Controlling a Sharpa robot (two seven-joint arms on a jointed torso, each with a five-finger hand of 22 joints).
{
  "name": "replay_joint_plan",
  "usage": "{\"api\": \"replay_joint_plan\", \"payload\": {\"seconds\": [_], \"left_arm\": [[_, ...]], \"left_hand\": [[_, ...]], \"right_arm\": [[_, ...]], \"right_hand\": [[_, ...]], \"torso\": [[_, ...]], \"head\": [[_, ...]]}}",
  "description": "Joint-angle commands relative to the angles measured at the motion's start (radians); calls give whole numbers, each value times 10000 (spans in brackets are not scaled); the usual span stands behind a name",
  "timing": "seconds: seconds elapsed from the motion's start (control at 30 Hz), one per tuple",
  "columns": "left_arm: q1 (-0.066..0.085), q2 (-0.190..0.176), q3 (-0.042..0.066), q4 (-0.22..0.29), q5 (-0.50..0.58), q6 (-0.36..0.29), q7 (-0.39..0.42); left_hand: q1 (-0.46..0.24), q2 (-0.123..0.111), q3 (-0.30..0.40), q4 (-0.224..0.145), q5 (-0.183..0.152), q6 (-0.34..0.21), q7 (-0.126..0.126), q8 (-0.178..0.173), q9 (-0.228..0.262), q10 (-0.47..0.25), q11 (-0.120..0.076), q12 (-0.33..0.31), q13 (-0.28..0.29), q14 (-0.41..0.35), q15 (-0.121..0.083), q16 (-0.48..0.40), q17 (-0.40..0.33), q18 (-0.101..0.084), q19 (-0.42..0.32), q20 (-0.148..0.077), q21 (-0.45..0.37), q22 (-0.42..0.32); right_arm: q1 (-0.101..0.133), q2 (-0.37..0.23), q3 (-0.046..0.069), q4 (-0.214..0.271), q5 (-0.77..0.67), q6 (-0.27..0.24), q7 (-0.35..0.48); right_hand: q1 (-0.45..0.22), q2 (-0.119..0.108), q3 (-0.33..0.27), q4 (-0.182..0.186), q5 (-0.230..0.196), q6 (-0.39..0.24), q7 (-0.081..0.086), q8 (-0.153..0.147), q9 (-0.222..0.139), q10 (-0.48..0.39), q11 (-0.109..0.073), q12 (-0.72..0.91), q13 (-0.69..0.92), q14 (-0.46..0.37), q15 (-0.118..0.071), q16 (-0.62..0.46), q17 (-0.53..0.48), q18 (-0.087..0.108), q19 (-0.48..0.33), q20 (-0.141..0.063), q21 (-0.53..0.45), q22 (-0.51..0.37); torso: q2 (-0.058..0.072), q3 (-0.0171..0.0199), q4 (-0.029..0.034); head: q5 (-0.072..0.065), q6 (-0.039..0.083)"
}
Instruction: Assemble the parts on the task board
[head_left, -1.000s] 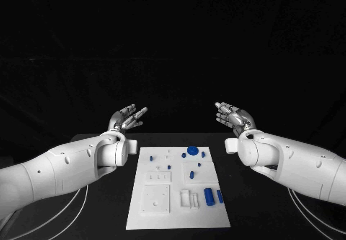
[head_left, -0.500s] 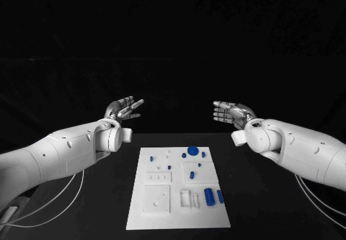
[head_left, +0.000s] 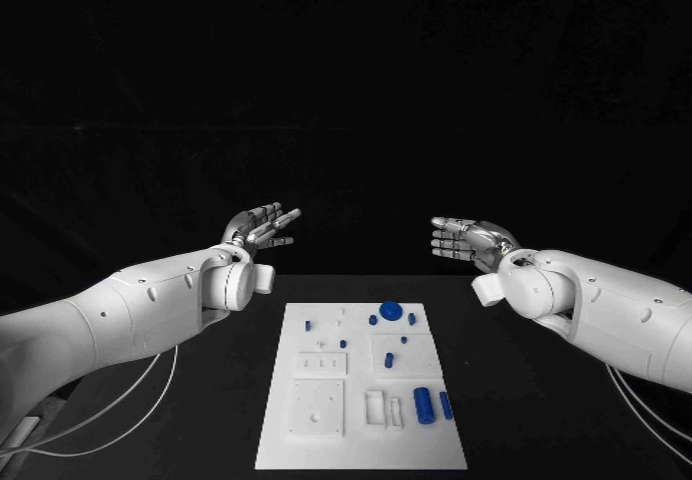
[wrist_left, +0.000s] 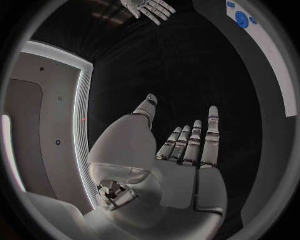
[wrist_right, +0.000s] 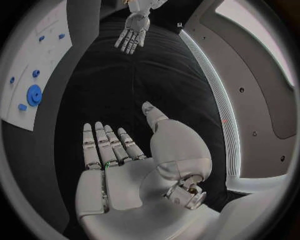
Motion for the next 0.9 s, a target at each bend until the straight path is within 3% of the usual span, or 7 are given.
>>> {"api": "replay_joint_plan", "payload": {"seconds": [0.03, 0.9], "left_arm": [[16, 4, 5, 9, -30, 217, 34], [17, 10, 6, 2, -26, 250, 37]], "left_hand": [[70, 6, 39, 1, 37, 41, -8, 36, 11, 49, -2, 69, 11, 38, 6, 33, 8, 73, 52, 8, 8, 10], [69, -19, 53, 19, 34, 49, -19, 36, 12, 23, -12, 66, 10, 11, -2, 31, 6, 75, 51, 11, 8, 10]], "right_arm": [[6, 19, 9, -14, -111, 260, -6], [6, 65, 9, -72, -111, 297, 3]], "right_hand": [[87, 1, 11, -25, 25, 42, 519, 57, 11, 59, 13, 36, 10, 49, 1, 38, 12, 75, 39, -4, 32, 9], [98, 13, -15, -12, 30, 42, 533, 57, 11, 63, 23, 35, 10, 54, 9, 38, 12, 65, 27, -9, 31, 8]], "torso": [[2, -2, -4], [3, 5, -8]], "head": [[20, -1], [61, 22]]}}
